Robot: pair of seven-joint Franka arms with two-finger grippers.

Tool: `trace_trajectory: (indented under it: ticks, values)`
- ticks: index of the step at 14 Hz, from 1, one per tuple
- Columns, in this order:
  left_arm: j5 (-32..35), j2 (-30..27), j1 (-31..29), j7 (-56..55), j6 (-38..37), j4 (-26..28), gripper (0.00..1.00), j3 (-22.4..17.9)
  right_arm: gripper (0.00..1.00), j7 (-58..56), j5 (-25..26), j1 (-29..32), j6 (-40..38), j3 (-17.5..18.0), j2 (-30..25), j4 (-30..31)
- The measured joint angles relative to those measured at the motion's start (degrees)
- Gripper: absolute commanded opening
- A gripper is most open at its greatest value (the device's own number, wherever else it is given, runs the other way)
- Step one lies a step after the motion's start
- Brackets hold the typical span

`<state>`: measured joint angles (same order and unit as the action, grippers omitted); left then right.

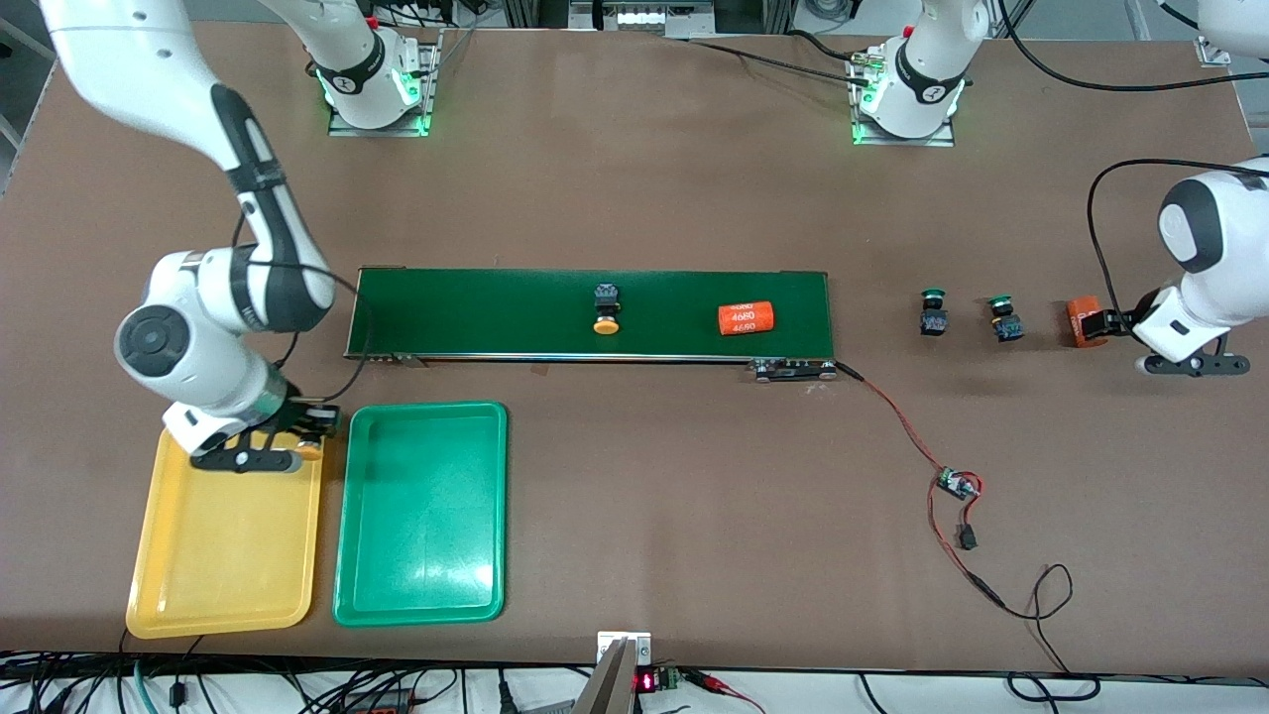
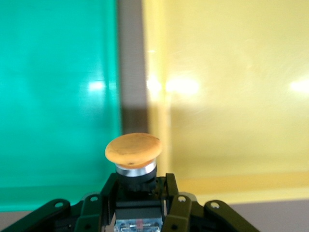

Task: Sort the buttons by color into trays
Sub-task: 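Lower the button into the yellow tray while the left gripper returns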

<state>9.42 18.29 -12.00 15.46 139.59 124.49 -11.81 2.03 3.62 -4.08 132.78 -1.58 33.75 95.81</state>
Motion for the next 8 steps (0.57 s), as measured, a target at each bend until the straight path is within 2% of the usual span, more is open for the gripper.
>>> trace_trajectory:
  ticks: [2,4,5,6,7,8]
  values:
    - [-0.02,0.54,-0.03,-0.45,2.43,3.38,1.0,-0.83,0.08,-6.27,0.17,3.53,0.66,0.07,3.66,-2.84]
    - [-0.02,1.64,-0.03,-0.59,3.33,4.43,0.9,-1.03,0.11,-10.2,0.27,5.49,1.37,0.19,7.25,-6.1]
    - [-0.02,2.5,-0.03,-0.6,4.21,4.54,0.9,-1.08,0.28,-11.51,0.27,5.96,2.07,0.25,8.87,-7.51]
    - [-0.02,3.55,-0.02,-0.6,5.62,4.59,0.87,-1.22,0.67,-12.0,0.27,6.22,3.71,0.29,10.25,-8.49]
    - [-0.02,4.78,-0.02,-0.59,7.58,4.63,0.79,-1.52,1.0,-12.01,0.26,6.29,5.32,0.3,11.4,-9.14]
    - [-0.02,5.97,-0.03,-0.6,9.1,4.64,0.64,-1.84,1.0,-11.77,0.26,6.29,6.16,0.39,12.25,-9.62]
